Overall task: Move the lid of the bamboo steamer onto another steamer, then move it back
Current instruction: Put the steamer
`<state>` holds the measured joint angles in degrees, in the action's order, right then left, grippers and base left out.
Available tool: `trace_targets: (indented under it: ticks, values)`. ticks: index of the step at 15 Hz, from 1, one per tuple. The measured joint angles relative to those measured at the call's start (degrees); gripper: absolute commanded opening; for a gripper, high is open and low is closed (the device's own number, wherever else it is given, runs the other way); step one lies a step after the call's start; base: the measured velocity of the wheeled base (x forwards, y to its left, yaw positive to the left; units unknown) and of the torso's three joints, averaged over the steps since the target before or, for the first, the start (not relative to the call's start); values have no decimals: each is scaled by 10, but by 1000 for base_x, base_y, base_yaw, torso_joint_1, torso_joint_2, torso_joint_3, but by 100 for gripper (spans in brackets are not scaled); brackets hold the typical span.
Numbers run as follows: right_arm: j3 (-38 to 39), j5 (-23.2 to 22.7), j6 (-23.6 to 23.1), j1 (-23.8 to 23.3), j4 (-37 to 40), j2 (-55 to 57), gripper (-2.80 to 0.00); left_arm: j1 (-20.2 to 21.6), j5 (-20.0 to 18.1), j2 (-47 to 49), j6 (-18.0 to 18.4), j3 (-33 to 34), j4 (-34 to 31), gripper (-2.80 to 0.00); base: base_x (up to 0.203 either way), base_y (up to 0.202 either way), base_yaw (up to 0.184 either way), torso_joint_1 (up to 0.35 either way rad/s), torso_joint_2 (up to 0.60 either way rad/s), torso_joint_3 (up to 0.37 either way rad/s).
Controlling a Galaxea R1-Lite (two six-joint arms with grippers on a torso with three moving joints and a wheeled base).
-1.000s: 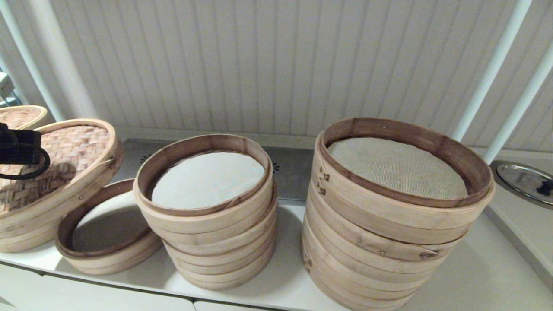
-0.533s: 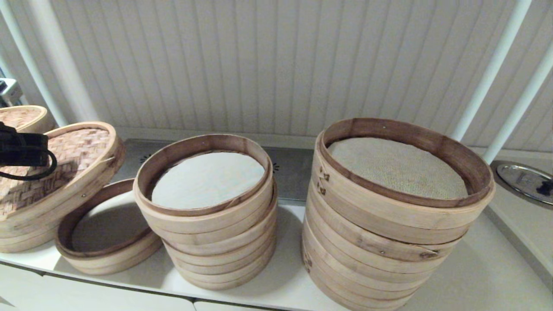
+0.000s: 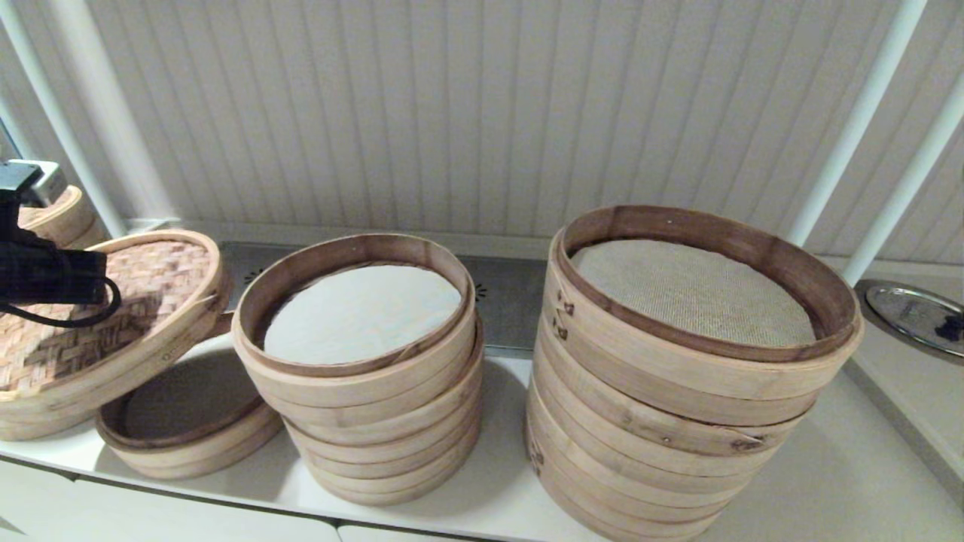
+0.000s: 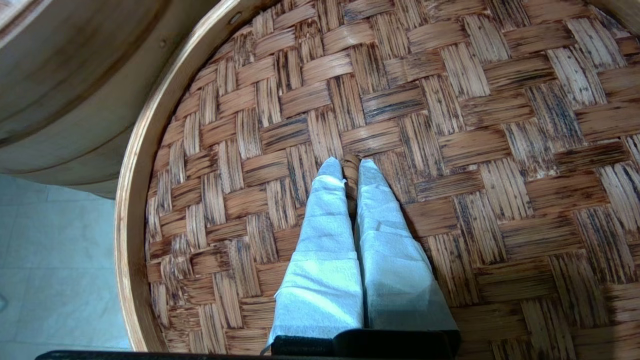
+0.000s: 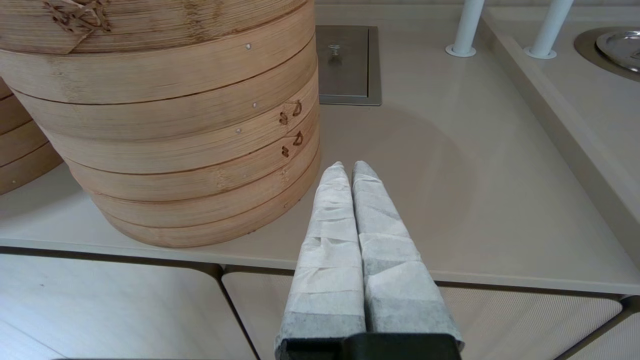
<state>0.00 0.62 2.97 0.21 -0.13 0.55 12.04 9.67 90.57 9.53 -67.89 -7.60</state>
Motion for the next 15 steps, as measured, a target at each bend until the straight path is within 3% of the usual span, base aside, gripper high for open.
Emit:
trace_targets:
  ticks: [15]
  values:
    - [0,0,0,0,0,0,-280,-43,-2,53,-5,57,36,-280,0,0,0,0,0,0]
